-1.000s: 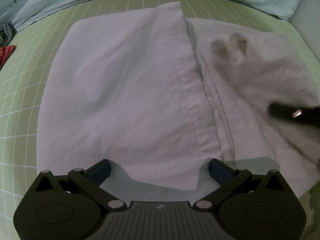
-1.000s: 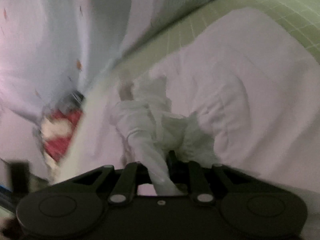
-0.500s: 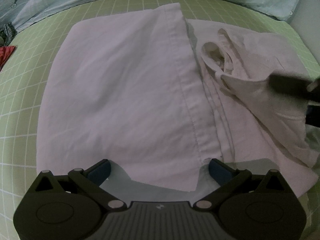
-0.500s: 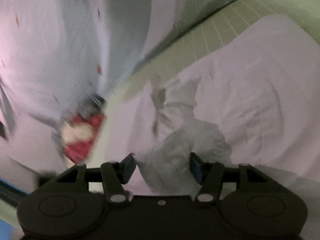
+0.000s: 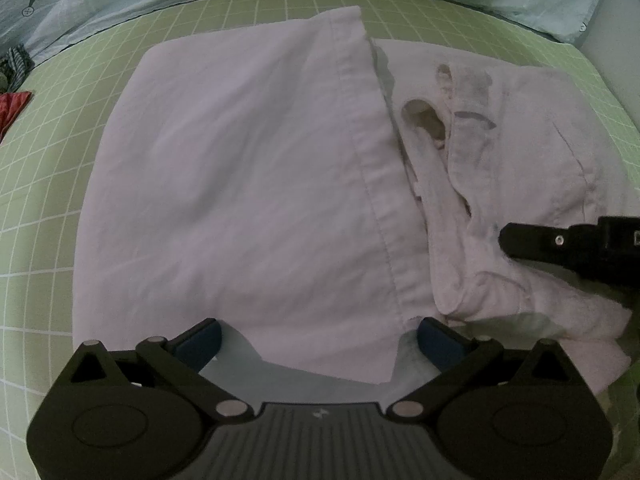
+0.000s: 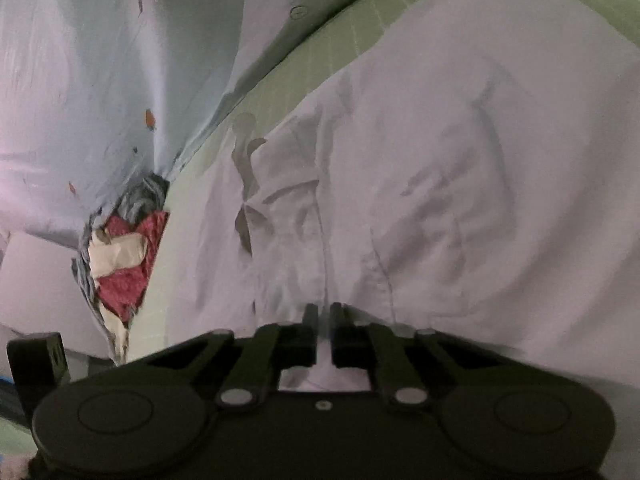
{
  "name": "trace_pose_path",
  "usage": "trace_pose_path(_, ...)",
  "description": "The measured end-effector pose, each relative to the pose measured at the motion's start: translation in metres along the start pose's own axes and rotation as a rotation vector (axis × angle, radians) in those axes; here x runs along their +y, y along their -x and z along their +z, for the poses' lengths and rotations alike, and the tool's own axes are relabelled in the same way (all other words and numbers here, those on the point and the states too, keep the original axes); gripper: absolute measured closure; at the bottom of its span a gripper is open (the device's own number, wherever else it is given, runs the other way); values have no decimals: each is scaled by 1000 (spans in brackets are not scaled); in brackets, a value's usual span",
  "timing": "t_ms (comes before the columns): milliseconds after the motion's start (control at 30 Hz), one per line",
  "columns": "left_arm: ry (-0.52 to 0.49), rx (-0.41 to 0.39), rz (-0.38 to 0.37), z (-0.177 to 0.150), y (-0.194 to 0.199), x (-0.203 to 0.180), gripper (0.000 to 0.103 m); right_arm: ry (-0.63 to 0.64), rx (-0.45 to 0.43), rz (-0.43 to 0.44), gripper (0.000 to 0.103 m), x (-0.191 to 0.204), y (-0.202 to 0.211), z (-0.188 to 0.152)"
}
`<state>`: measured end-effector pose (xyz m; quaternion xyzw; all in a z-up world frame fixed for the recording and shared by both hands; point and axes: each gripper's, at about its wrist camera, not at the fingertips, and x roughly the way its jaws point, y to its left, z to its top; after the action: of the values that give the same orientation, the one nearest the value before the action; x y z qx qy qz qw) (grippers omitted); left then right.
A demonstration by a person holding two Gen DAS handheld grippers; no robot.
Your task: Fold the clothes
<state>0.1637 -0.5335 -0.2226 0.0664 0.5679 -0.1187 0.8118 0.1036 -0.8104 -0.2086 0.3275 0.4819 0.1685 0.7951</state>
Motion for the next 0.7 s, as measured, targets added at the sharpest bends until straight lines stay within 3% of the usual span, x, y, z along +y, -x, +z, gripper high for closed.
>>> trace_pose_path(167,-3,-1,-2,-1,0,1,0,105,-121,-90,82,7,38,11)
trace_pose_path(267,-4,-2,-2,1,-3,0,0,78,-260,-148,64,-7,79,20)
trace_pose_path(367,-3,0,-1,1,-3,-1,0,94,-376,-308,50,-24,106,22)
trace_pose_path(433,-3,0,-1,0,-2,-1,0,81,-380,-386,49,-41,113,23)
trace_pose_path(533,-6,3,-2,-2,0,0,0,9,-330,-395,48,-68,113,22)
trace_pose_path(567,-6,3,-2,-2,0,0,0,-14,-315,-394,44,-77,113,21)
trace_pose_path(700,-7,1,-2,-4,2,1,0,-117,-322,-283,36,-97,109,19)
